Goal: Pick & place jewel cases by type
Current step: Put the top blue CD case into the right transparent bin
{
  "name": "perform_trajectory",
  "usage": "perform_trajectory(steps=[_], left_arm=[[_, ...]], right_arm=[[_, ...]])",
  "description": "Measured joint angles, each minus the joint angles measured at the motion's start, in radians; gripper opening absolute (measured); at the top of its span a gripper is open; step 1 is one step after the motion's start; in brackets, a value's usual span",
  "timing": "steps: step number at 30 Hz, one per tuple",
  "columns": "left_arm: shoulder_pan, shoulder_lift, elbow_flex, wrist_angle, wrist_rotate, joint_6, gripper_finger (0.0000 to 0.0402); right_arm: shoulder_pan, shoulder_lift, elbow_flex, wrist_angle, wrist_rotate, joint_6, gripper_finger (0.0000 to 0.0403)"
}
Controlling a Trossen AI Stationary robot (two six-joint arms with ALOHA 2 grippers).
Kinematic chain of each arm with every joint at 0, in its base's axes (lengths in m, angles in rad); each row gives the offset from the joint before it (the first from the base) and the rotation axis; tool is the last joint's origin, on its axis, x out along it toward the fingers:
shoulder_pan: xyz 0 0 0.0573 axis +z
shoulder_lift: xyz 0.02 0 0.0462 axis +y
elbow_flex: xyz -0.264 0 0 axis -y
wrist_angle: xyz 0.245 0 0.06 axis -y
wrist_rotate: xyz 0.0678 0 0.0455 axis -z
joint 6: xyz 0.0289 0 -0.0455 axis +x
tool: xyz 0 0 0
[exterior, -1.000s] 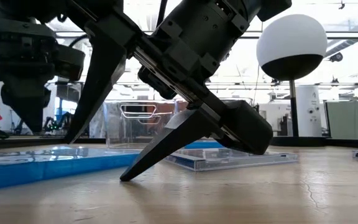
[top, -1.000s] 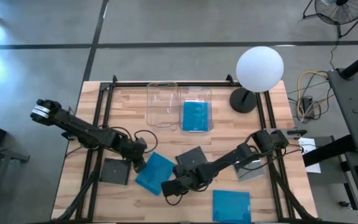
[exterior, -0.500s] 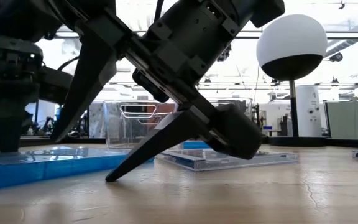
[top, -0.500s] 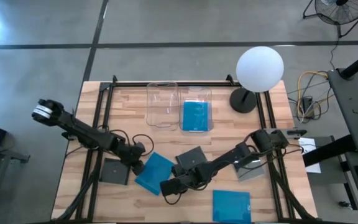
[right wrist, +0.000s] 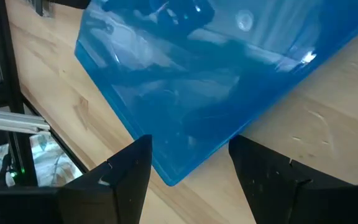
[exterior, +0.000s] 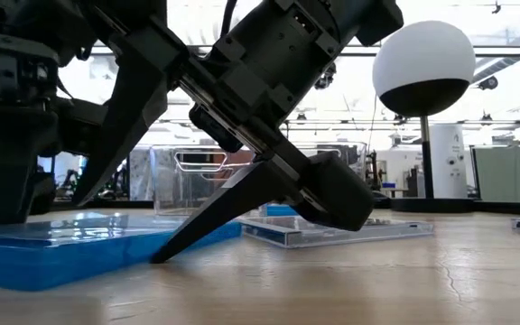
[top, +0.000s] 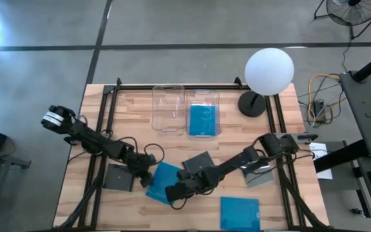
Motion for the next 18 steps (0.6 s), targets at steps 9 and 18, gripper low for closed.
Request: perform_trajectory(steps=[9,18], left_arm=[[-0.002,-0.008,-0.015,0.164,0.052,0.061,0.0122],[0.0,0.015,-0.002,0.463,0.089,0.123,0.0122]], right_arm=[[0.019,-0.002,-0.009,-0.042,-0.174,-0.136,0.0219],[0.019,-0.003,-0.022,-0.035,-0.203,-0.237,0.0219]])
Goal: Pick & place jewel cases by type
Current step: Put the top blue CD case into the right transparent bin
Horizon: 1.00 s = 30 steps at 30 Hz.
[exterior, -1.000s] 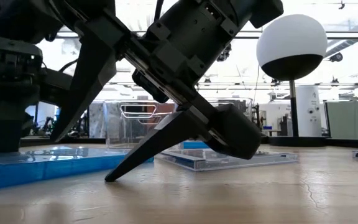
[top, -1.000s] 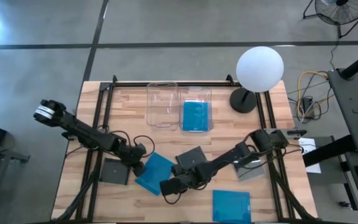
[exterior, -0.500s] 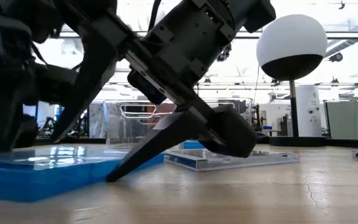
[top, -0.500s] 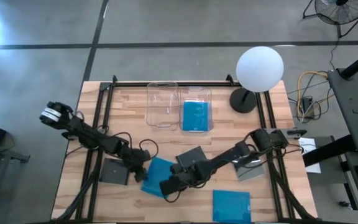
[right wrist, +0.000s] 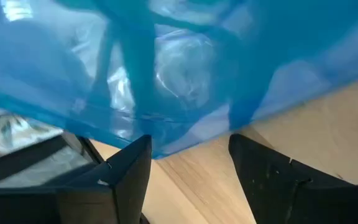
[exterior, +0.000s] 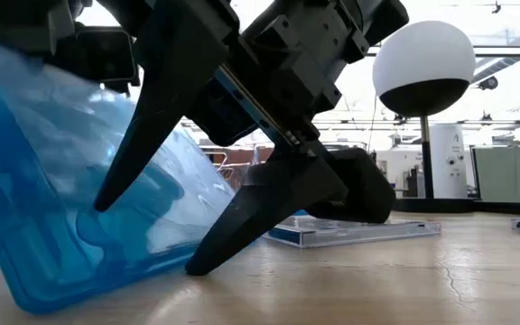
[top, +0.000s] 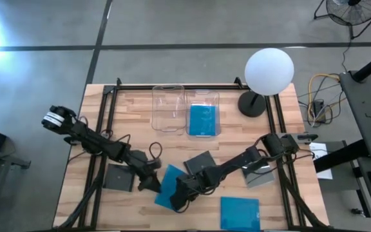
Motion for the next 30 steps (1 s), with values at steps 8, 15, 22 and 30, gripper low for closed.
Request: perform_trajectory(steps=[8,15,22,30], left_arm=[[-0.002,0.075,0.014,-0.024,0.001,-0.059,0.0122],[0.0,0.077,0.023,-0.062,-0.067,-0.092,0.0105],[-0.002,0.021,0.022,-0.168,-0.108,-0.127,0.0015],[0.005,-0.128,-0.012,-0.229,-0.253,-0.249,0.001]], right_arm=[[-0.031,0.0,-0.001,0.011,-0.014,-0.004,0.0219],[-0.023,-0.005,-0.002,0.019,0.007,-0.011,0.0219],[0.045,-0.049,0.0,-0.057,0.204,-0.008,0.0219],[0.151,-0.151,-0.01,-0.376,0.426,0.155,0.0219]])
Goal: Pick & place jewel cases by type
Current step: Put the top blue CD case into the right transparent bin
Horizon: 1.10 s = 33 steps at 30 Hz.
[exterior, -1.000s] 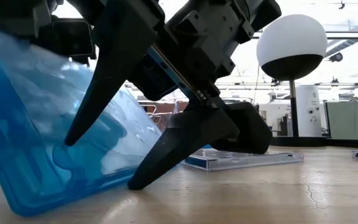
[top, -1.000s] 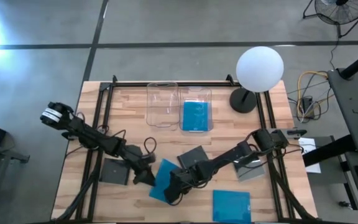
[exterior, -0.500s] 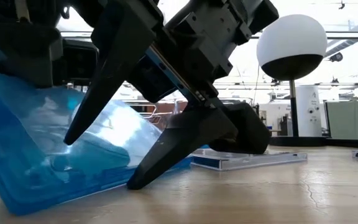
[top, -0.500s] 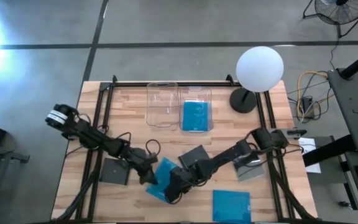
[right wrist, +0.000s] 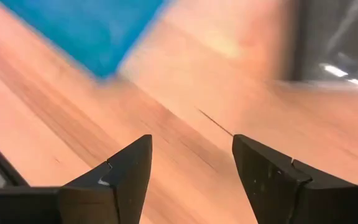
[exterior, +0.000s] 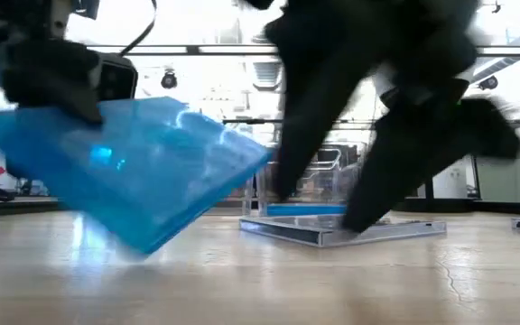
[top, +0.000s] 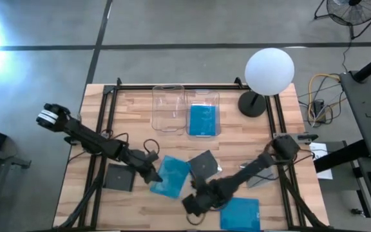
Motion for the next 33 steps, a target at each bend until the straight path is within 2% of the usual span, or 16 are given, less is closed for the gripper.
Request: perform_trajectory(steps=[5,9,14,18,21,24,26,33], left_arm=[[0.058,-0.095,0.013,0.058,-0.171,-0.137,0.0009],[0.175,-0.139,0.074,0.092,-0.201,-0.157,0.0009],[0.41,-0.094,0.236,-0.09,-0.038,-0.069,0.0009],[0.613,0.043,0.413,-0.209,0.166,0.035,0.0009],[0.687,0.152,0.568,-0.346,0.257,0.11,0.0009],[0.716,0.285,0.692,-0.458,0.298,0.154,0.0009],[0.731,0.366,0.75,-0.473,0.315,0.158,0.0009],[0.769,0.554,0.915,-0.5,0.285,0.088,0.0023]], right_arm=[[0.068,-0.124,-0.014,-0.256,0.146,0.198,0.0219],[0.106,-0.23,-0.056,-0.322,0.201,0.303,0.0219],[0.125,-0.308,-0.116,-0.341,0.217,0.329,0.0219],[0.124,-0.332,-0.138,-0.345,0.223,0.32,0.0219],[0.127,-0.332,-0.143,-0.342,0.222,0.306,0.0219],[0.131,-0.332,-0.149,-0.338,0.222,0.303,0.0219],[0.135,-0.332,-0.157,-0.348,0.221,0.302,0.0219],[0.15,-0.332,-0.18,-0.364,0.217,0.362,0.0219]])
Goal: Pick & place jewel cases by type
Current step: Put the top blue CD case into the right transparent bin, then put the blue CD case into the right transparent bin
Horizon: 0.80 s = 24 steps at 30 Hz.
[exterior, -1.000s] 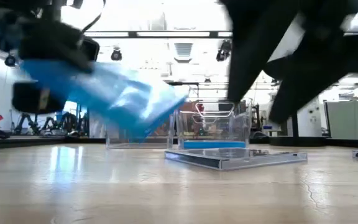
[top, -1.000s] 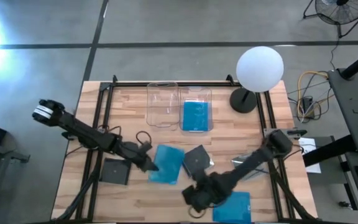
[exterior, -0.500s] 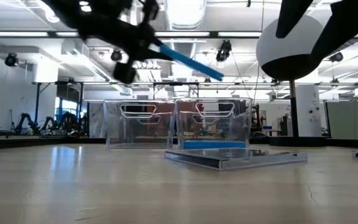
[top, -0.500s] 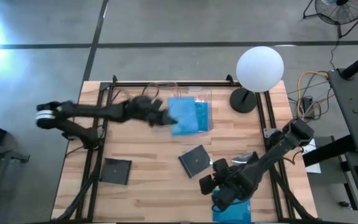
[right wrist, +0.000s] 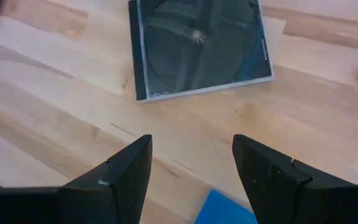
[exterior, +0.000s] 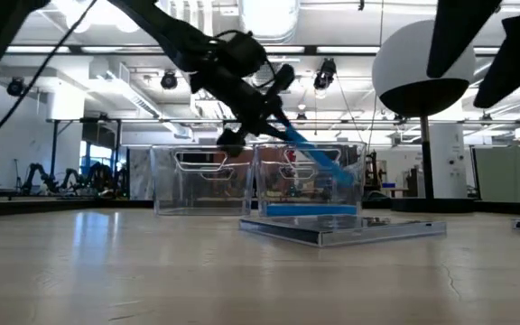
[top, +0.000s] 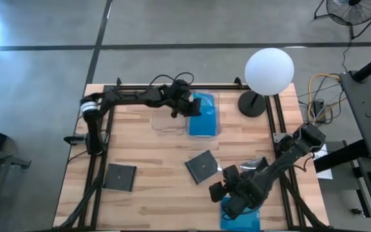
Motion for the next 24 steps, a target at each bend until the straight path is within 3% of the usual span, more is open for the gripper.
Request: perform_trajectory(steps=[10,16,18,24], left_arm=[[-0.001,0.065,0.197,-0.414,-0.09,0.274,0.0112],[-0.012,-0.006,0.28,-0.785,-0.166,0.591,0.0149],[-0.054,-0.065,0.292,-0.875,-0.235,0.67,0.015],[-0.297,-0.258,0.233,-0.866,-0.234,0.76,0.0151]], right_arm=[[0.014,0.0,-0.025,0.0,0.0,-0.023,0.0219],[0.014,-0.001,-0.039,-0.001,-0.037,-0.075,0.0219],[0.012,-0.009,-0.053,0.003,-0.098,-0.113,0.0219],[0.014,-0.048,-0.091,0.018,-0.433,-0.277,0.0219]])
